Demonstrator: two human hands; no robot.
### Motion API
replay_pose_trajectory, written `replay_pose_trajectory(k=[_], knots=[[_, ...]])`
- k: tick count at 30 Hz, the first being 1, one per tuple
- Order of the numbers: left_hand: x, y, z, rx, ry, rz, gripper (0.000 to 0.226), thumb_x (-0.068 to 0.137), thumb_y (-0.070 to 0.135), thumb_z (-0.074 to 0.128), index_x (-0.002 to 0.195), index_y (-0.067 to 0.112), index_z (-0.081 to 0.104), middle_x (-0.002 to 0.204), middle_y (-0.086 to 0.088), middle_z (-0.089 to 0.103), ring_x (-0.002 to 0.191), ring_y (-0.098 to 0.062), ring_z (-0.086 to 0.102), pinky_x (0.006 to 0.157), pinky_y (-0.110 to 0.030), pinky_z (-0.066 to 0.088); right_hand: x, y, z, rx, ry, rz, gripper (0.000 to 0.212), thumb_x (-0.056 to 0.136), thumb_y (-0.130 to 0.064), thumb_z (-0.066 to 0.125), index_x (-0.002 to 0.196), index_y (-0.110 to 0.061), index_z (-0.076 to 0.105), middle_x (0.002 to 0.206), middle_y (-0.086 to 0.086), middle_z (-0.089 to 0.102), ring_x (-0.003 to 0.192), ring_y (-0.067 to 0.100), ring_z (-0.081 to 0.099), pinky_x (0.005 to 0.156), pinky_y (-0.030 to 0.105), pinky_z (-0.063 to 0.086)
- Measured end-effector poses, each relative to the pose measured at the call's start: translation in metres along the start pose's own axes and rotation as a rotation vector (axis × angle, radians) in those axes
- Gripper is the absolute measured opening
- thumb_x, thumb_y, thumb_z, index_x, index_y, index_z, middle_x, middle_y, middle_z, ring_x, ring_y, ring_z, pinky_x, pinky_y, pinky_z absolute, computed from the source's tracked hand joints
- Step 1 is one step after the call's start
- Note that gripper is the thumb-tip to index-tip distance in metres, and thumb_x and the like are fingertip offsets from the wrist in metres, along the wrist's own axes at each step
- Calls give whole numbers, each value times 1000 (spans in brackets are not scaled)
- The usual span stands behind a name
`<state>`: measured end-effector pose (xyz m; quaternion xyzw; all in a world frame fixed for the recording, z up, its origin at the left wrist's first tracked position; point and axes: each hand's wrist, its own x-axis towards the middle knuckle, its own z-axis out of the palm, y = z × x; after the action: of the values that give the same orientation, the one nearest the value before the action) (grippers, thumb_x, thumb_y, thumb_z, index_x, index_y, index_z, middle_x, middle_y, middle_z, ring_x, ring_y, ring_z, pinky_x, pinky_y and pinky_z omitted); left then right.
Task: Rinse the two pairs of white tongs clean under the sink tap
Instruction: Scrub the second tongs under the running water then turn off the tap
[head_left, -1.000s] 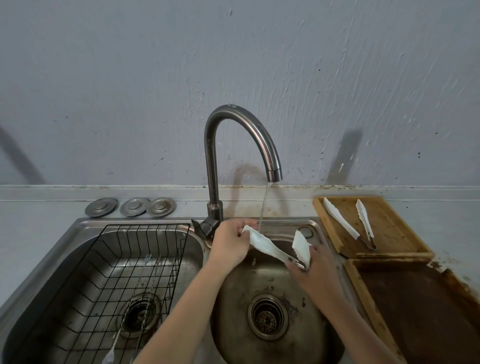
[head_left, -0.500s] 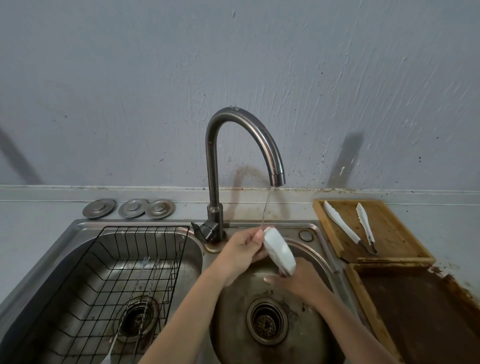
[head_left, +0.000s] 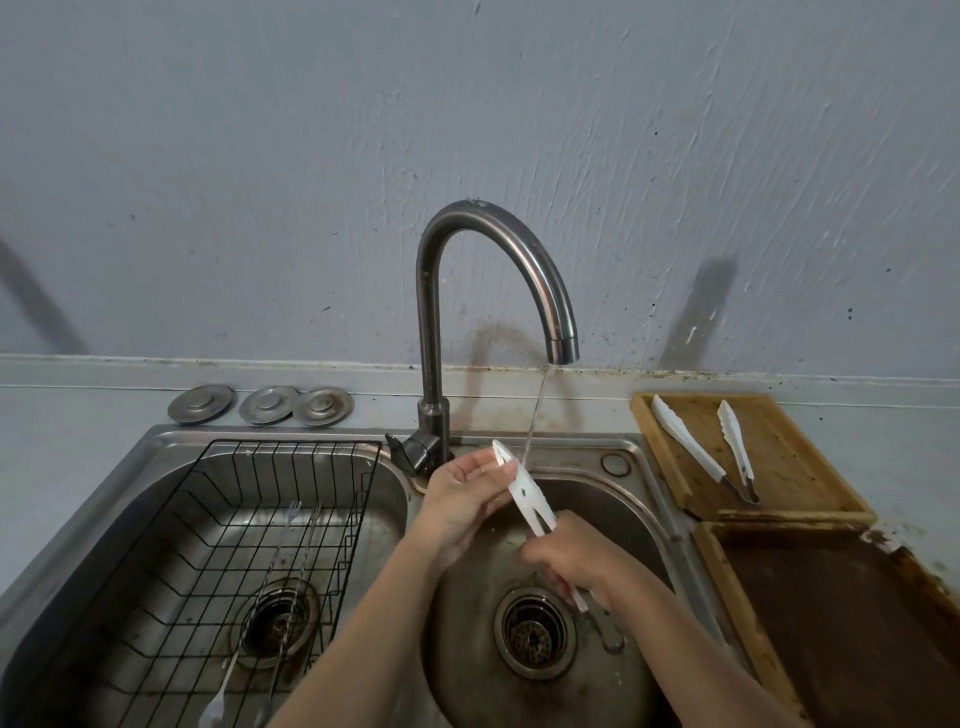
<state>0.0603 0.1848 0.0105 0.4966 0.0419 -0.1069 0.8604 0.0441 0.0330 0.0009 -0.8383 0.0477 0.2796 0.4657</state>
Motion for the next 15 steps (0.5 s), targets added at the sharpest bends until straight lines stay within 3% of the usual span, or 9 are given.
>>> replay_pose_trajectory(k=[4, 8, 12, 15], knots=[[-1, -12, 15, -82, 108, -59, 24, 78, 15, 69, 96, -1, 69, 82, -11, 75, 66, -12, 70, 57, -20, 56, -3, 2, 0, 113, -68, 14, 11, 79, -14, 62, 72, -10, 54, 39, -6, 48, 35, 9, 44, 44, 22, 41], [-6, -20, 14, 214, 59, -163, 22, 78, 23, 73, 88, 4, 72, 81, -13, 75, 79, -22, 72, 84, -37, 56, -11, 16, -3, 158, -124, 53, 8, 77, -16, 65, 78, -8, 62, 52, 2, 56, 46, 18, 50, 51, 26, 44], [-6, -18, 16, 286, 73, -174, 15, 76, 22, 75, 74, 7, 73, 82, -17, 74, 79, -29, 68, 86, -42, 54, -13, 19, -2, 186, -131, 66, 17, 73, -17, 66, 60, -15, 56, 41, -2, 49, 34, 13, 43, 39, 20, 39], [-4, -15, 19, 219, 100, -148, 25, 75, 23, 75, 88, 1, 72, 85, -19, 73, 81, -29, 67, 89, -42, 53, -14, 11, -3, 163, -125, 62, 30, 73, -17, 64, 44, -18, 55, 38, -1, 47, 32, 14, 42, 38, 19, 40]])
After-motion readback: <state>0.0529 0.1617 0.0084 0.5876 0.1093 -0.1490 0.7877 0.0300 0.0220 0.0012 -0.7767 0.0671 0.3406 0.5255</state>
